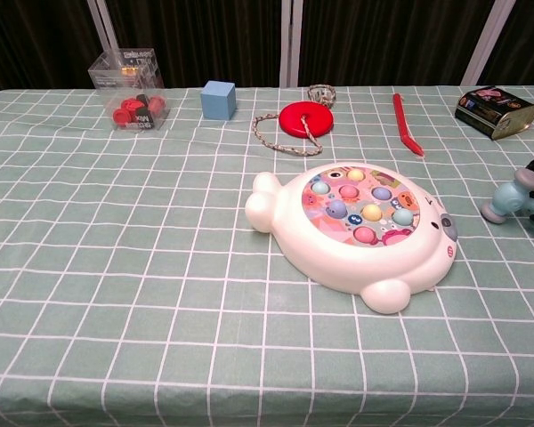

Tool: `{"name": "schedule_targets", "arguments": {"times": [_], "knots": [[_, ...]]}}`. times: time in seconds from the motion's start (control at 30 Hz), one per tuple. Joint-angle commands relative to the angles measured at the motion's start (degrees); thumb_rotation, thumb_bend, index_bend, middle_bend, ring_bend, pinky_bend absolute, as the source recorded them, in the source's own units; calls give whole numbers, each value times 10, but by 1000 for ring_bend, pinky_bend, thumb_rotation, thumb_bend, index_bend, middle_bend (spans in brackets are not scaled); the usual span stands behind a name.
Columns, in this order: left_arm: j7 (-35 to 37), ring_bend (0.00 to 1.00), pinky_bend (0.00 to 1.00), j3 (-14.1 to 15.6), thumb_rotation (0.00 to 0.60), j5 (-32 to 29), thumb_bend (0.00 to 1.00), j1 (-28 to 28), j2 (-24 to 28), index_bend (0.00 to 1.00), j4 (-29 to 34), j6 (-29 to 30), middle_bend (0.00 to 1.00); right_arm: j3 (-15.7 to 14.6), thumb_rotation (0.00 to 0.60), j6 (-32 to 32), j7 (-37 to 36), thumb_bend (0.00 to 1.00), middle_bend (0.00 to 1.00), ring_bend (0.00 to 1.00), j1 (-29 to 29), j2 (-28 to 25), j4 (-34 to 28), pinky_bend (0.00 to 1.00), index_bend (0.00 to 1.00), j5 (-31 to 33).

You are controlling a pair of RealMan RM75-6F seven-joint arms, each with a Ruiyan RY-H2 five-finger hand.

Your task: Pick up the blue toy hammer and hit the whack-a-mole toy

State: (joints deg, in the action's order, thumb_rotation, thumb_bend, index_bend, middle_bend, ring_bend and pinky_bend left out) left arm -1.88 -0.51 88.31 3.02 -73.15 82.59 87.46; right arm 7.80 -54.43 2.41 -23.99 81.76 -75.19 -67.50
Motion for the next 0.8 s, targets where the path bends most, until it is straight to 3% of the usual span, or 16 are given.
{"name": "schedule_targets", "arguments": {"times": [0.03,0.63,0.8], "knots": [[1,132,102,0,600,-1,0,0,-1,193,-1,0,173,0,600,-1,0,288,454,261,-1,1,2,289,444,0],[5,132,102,0,600,-10,0,-5,-1,193,-5,-4,172,0,600,3,2,365,496,306,-9,13,16,360,512,3],[5,132,102,0,600,-11,0,-5,0,193,-4,-3,173,-1,600,1,-11,476,526,338,-11,20,26,442,550,-6]]}}
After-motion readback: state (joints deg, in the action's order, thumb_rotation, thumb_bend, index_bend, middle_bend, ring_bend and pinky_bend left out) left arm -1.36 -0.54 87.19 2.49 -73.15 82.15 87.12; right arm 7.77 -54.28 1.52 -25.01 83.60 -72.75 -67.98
